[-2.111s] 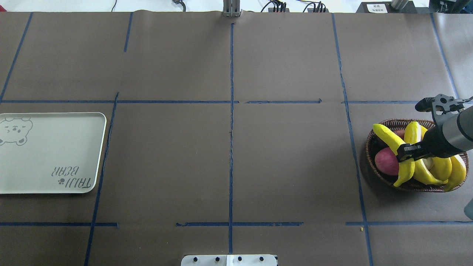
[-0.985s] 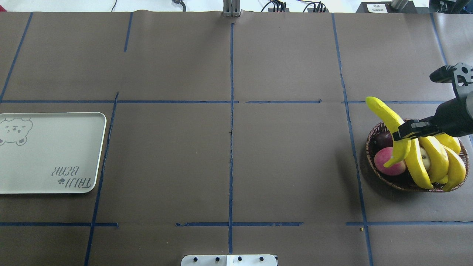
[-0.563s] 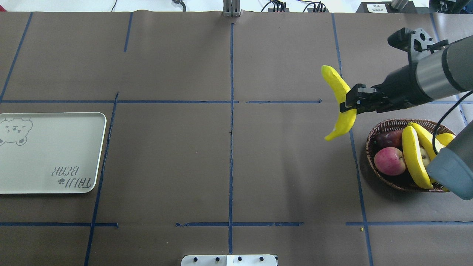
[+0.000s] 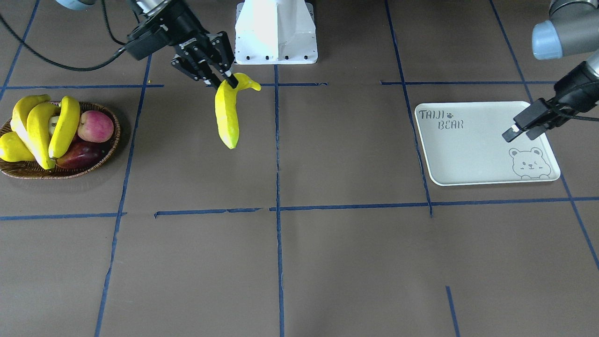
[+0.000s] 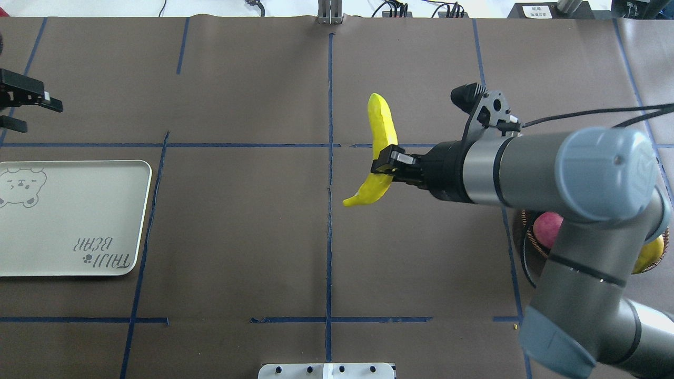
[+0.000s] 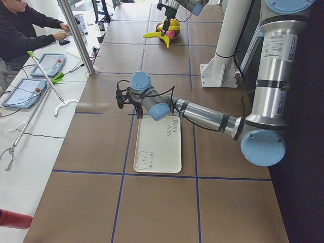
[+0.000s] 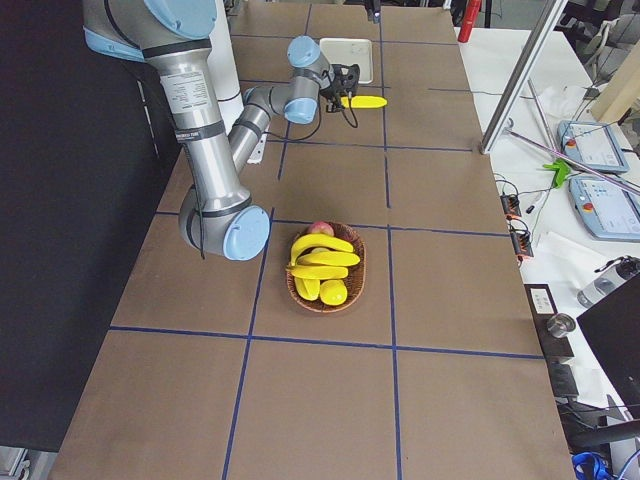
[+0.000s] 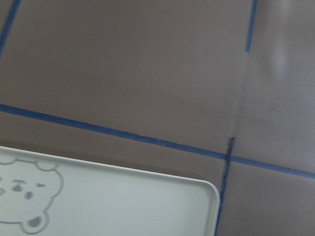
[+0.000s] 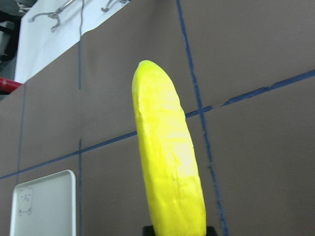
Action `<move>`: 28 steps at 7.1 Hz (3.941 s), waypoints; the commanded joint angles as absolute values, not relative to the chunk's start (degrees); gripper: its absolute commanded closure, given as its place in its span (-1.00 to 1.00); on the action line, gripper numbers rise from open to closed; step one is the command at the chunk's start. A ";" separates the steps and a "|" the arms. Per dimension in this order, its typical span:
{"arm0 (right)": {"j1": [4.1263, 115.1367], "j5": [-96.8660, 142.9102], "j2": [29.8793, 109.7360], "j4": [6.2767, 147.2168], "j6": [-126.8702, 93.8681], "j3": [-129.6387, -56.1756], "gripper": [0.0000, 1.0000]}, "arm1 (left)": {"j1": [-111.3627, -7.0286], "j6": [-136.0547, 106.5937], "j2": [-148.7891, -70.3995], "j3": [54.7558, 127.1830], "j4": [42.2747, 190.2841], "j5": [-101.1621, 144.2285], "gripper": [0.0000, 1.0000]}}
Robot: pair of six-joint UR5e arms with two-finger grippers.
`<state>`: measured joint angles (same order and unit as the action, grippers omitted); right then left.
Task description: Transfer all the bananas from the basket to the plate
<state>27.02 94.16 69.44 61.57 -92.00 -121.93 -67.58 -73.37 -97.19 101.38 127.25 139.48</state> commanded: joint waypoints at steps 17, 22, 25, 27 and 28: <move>14.94 84.64 65.13 54.23 -90.97 -117.77 -1.00 | -36.74 -100.11 -123.22 101.69 133.42 124.19 1.00; 21.92 95.29 65.92 59.72 -90.70 -122.33 -1.00 | -42.17 -96.10 -121.83 101.51 119.69 126.37 1.00; 36.61 110.00 66.09 76.94 -81.90 -124.45 -1.00 | -54.52 -77.51 -104.24 102.66 112.76 132.06 1.00; 39.28 112.32 67.32 86.45 -71.94 -124.10 -1.00 | -63.15 -59.86 -90.94 98.82 113.03 133.60 1.00; 39.98 112.24 67.93 86.66 -70.07 -123.75 -1.00 | -66.76 -55.07 -90.01 93.39 113.20 133.68 1.00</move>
